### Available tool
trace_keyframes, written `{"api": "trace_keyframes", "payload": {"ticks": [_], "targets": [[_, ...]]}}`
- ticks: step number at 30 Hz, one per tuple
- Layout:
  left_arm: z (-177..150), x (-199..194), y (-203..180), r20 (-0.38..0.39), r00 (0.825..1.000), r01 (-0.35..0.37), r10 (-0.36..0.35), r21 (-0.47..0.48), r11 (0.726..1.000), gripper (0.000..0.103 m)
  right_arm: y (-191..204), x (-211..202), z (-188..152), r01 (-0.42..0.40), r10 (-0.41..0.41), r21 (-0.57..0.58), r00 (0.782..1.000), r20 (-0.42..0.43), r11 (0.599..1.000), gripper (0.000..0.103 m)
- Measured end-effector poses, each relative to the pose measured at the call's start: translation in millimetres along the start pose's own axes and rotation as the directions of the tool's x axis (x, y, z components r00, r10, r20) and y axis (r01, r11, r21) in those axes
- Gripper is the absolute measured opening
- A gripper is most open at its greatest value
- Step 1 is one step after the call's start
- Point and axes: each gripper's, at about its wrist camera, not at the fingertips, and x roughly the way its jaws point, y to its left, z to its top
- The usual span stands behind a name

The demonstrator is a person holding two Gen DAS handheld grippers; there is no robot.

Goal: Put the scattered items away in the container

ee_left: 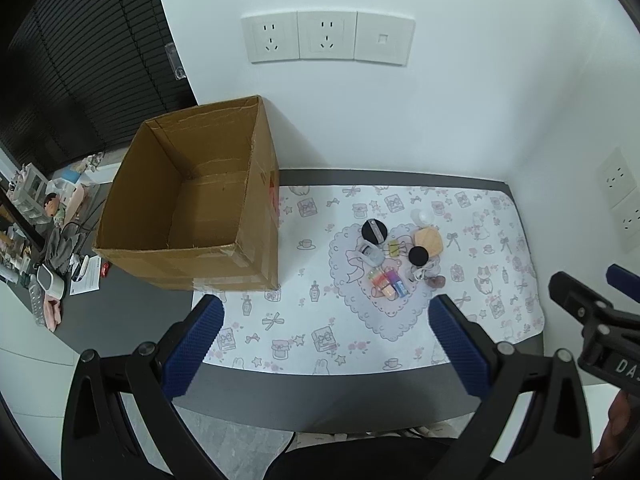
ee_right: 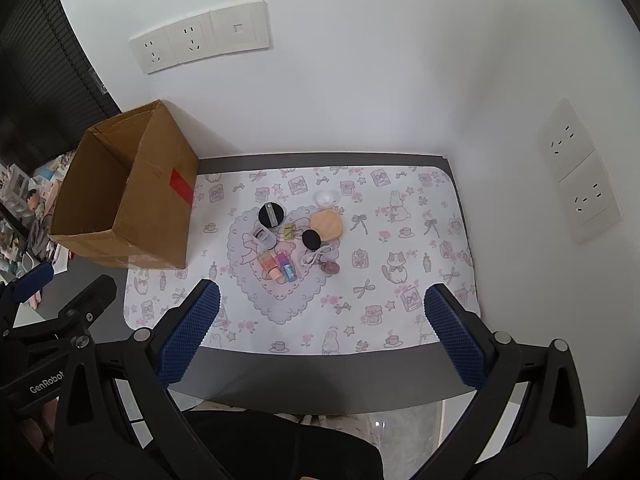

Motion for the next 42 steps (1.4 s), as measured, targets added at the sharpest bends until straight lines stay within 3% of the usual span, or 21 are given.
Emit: {"api": "trace_keyframes", "payload": {"ticks": [9, 19, 30, 42], "targets": [[7.4, 20.7, -7.1, -0.016, 1.0, 0.004, -0.004, 0.001, 1.0, 0.102, 11.2, 10.7, 1.5, 0.032, -0.032, 0.028, 0.999, -0.01, 0.999, 0.103], [14.2, 53.5, -31.3, -0.038, 0.999, 0.007, -0.007, 0.006, 1.0, 0.102, -8.5, 38.9, 6.5, 0.036, -0.036, -0.014, 0.999, -0.02, 0.999, 0.103], [10.4, 113.9, -54.0, -0.099, 0.995, 0.025, -0.021, 0.036, 0.999, 0.102, -32.0, 100.5, 15.1, 0.016, -0.016, -0.008, 0.996, -0.089, 1.0, 0.103], [-3.3, 191.1, -47.8, -0.203, 0.978, 0.035, -0.037, -0.012, 0.999, 0.102, -43.7, 171.6, 14.1, -0.001, -0.005, -0.032, 0.982, -0.189, 0.999, 0.103]]}}
